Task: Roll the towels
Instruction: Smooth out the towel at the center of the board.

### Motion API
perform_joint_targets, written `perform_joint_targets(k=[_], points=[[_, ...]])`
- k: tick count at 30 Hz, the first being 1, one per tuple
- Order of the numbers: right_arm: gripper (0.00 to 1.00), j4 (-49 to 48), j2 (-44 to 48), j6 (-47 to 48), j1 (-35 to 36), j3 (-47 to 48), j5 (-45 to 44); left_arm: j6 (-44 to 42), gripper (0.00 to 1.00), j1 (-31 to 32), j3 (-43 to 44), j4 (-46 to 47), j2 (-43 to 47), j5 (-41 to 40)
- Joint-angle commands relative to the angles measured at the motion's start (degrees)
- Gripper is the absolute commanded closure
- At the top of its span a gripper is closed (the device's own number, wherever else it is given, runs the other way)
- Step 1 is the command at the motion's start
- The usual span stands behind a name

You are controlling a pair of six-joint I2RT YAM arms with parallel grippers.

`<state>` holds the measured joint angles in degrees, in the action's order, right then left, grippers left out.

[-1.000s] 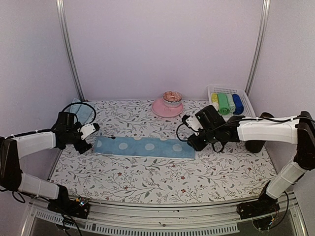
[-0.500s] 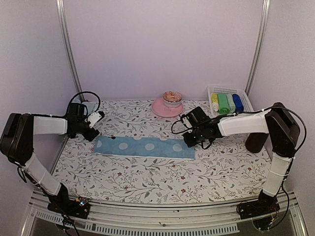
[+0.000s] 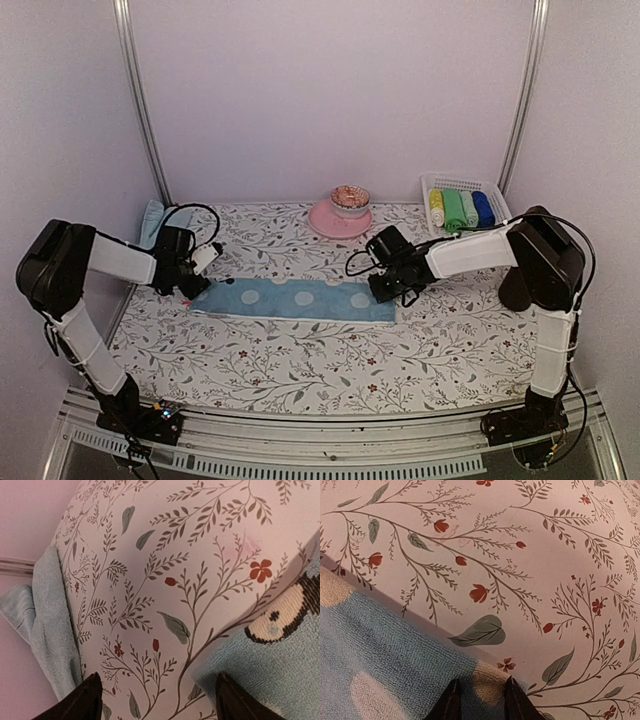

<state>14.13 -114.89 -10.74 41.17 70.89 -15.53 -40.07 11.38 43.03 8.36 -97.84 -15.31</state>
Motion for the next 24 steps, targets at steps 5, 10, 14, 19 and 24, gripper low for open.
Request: perform_joint_targets(k=[5,10,14,19,24], points=[[0.71,1.7,-3.1,-0.5,-0.2,1.8,-5.3,-2.3,0.21,0.9,-1.9,7.3,-2.8,-7.3],[0.68,3.5,-2.7,0.0,-0.2,3.0,-10.4,-1.8,0.19,1.5,-1.2,7.2,-3.3,-8.4],[0.62,4.1,-0.8,0.4,-0.3,3.1,-10.6,-1.5,0.07,1.7,-1.1,6.6,-1.6,-7.9],[0.52,5.3,4.6,-1.8,-0.2,1.9,-8.4,1.5,0.03,1.7,1.1,1.0,3.4,-5.2],[0.42,5.0,12.2,-7.7,-0.8,-2.7,-2.3,2.4,0.03,2.0,2.2,-2.8,9.6,-1.8]])
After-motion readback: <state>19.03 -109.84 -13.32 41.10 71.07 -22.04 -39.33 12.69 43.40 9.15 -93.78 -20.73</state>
